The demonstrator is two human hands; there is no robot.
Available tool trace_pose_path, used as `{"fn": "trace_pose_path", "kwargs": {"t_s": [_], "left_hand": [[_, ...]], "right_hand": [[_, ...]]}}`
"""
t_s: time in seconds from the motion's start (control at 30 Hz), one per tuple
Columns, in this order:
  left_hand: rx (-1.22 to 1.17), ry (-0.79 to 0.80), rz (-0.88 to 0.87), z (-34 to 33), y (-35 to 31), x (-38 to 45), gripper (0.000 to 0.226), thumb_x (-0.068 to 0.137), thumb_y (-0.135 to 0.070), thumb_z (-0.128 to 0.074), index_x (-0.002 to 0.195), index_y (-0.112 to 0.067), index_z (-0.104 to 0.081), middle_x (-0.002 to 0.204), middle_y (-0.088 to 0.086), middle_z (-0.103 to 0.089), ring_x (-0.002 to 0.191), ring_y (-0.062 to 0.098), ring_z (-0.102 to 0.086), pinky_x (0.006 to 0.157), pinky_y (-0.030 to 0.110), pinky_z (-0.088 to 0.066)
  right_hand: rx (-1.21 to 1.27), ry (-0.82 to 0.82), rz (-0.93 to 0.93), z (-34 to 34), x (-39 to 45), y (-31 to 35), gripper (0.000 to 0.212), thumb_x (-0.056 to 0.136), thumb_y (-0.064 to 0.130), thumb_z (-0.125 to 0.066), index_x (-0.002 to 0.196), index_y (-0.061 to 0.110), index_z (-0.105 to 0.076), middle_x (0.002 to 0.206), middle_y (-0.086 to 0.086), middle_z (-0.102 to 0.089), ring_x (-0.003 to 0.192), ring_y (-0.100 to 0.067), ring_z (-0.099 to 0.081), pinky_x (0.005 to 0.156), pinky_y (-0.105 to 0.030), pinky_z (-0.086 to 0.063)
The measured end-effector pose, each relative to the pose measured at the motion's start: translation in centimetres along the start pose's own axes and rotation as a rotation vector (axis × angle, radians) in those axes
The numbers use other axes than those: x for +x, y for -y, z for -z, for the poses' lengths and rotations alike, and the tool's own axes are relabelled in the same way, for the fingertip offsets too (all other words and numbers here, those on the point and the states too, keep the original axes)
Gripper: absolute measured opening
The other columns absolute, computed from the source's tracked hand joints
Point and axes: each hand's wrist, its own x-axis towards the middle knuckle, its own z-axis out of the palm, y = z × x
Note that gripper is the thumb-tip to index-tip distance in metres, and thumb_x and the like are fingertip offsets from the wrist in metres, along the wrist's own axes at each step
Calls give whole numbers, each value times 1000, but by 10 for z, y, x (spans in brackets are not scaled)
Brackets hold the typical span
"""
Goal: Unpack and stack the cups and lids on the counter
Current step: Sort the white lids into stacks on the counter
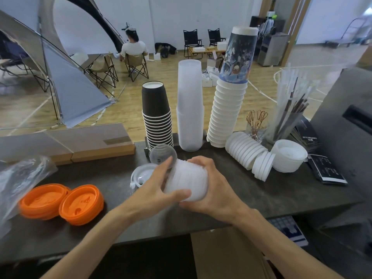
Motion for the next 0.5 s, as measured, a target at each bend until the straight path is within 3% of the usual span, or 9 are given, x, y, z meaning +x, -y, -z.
{"fn": "trace_pose_path", "kwargs": {"t_s": [0.07, 0.13, 0.27, 0.5], "left_hand": [[32, 79, -32, 13, -1, -3, 103, 62, -56, -82, 145, -62, -21, 139, -34, -33, 121, -3, -49, 86, 14, -52], [104, 132, -57, 19, -4, -2, 97, 64, -49, -85, 141, -62, -28, 143, -20, -37, 123, 9, -52, 91, 22, -56], [136, 128, -93, 21, -3, -3, 88, 61, -52, -87, 135, -50, -40, 132, -12, -46, 119, 17, -57, 91, 37, -59], [121, 51, -146, 18, 2, -9, 86, 61, -55, -86, 135, -46, -43, 131, -14, -49, 117, 14, -58, 91, 32, -58]], "right_hand": [[-56, 64, 18, 6, 2, 4, 93, 66, 47, -92, 137, 38, -33, 133, 21, -42, 123, -4, -48, 99, -31, -51], [-116, 125, 44, 7, 2, 6, 91, 68, 51, -89, 137, 38, -32, 135, 21, -40, 123, -3, -47, 98, -31, -52], [-135, 149, 45, 7, -1, 12, 86, 69, 57, -86, 134, 41, -32, 129, 24, -41, 118, -3, -50, 91, -30, -56], [-98, 191, 10, 12, 3, 22, 81, 68, 55, -88, 129, 43, -35, 121, 29, -43, 116, 3, -49, 88, -22, -54]]}}
